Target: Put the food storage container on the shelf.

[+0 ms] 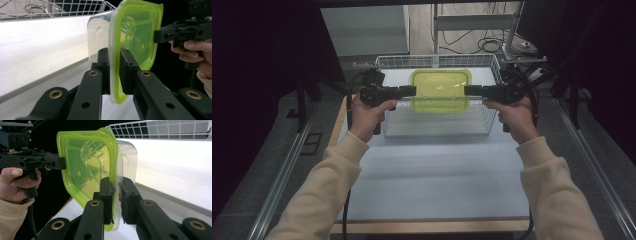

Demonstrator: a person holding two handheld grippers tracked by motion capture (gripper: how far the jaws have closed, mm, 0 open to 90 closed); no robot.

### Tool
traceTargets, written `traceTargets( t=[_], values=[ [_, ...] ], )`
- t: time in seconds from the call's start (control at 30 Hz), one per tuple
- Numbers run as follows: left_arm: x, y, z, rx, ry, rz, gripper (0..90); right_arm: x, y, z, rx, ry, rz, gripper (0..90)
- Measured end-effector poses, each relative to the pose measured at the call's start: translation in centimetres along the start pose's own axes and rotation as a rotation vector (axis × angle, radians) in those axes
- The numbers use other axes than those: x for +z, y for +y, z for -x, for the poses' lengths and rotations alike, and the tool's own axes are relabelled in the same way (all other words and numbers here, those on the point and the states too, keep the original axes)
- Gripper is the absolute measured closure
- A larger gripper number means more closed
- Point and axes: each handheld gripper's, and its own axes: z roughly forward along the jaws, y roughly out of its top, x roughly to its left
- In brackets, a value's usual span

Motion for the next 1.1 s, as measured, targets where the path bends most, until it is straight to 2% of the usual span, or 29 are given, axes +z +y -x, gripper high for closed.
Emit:
traceTargets(
  t=[0.13,0.3,0.67,0.8,0.87,1.1],
  values=[
    [0.4,0.7,-0.8,-0.009,0.008,0.002,81.0,0.6,0.8,0.6,0.008,-0.007,0.002,80.7],
    [1.5,1.4,-2.2,-0.051,0.008,-0.014,80.9,1.7,1.7,1.7,0.022,-0.021,0.009,80.5],
    [3.3,3.0,-4.6,-0.06,0.035,-0.059,80.9,4.0,3.0,4.2,0.065,-0.048,-0.018,80.1],
    [3.7,3.1,-4.9,-0.075,0.035,-0.058,80.8,4.3,3.1,4.6,0.077,-0.053,-0.018,79.9],
    [3.9,3.1,-5.3,-0.087,0.042,-0.077,80.8,4.6,3.3,4.9,0.086,-0.058,-0.023,79.8],
    [4.4,3.1,-5.9,-0.106,0.05,-0.098,80.4,5.3,3.5,5.3,0.103,-0.07,-0.053,79.7]
  ],
)
